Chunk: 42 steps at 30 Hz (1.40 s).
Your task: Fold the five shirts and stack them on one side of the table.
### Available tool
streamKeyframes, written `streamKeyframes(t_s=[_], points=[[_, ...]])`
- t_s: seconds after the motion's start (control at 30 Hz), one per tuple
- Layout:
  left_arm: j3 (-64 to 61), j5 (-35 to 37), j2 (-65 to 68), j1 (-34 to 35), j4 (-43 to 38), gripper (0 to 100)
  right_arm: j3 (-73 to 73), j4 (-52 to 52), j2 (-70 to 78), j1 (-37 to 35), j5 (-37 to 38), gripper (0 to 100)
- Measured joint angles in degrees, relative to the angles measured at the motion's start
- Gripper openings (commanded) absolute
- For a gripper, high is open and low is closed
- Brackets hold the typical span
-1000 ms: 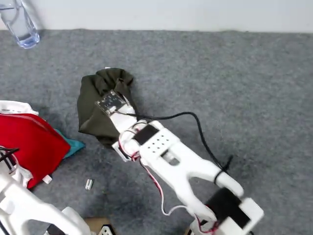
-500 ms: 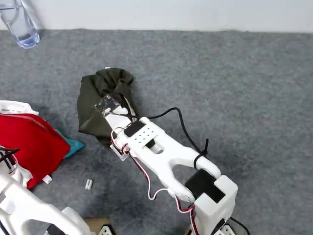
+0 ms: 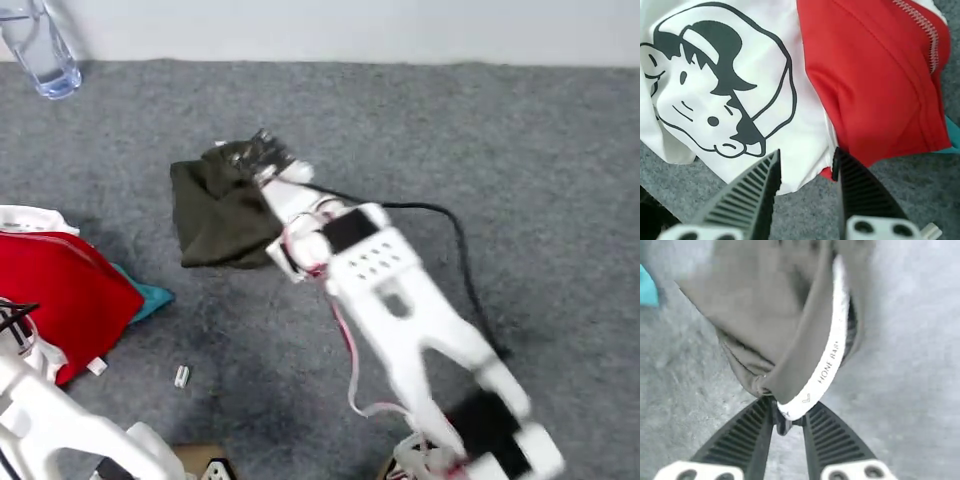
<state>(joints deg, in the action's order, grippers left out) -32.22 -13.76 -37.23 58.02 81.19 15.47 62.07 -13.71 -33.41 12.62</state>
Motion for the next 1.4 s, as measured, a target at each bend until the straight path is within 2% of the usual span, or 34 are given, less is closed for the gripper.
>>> streamKeyframes(t_s=[0.27,0.43,0.63,0.83,1.0,1.13,1.2,1.4], points=[[2.0,0.0,0.0,-1.5,0.2,16,0.0,6.2,-18.6,9.1,1.3,1.0],[7.8,0.0,0.0,-1.6,2.7,16,0.0,11.5,-19.6,18.9,1.8,1.0],[10.9,-2.8,0.0,-7.5,6.8,16,0.0,14.6,-17.8,31.6,7.1,2.4],[10.9,-3.2,0.0,-10.0,8.4,16,-0.1,18.2,-4.2,41.1,10.6,26.3],[10.9,-3.2,0.0,-10.2,8.4,16,-8.5,25.8,-0.1,45.7,11.0,28.8],[10.9,-3.2,0.0,-10.2,8.4,16,-16.4,33.4,-0.4,46.6,12.0,24.6],[10.9,-3.2,0.0,-10.2,8.4,16,-17.7,37.2,-1.6,45.3,14.9,20.2],[10.9,-3.2,0.0,-10.2,8.4,16,-10.0,38.4,-6.9,38.1,25.2,17.6]])
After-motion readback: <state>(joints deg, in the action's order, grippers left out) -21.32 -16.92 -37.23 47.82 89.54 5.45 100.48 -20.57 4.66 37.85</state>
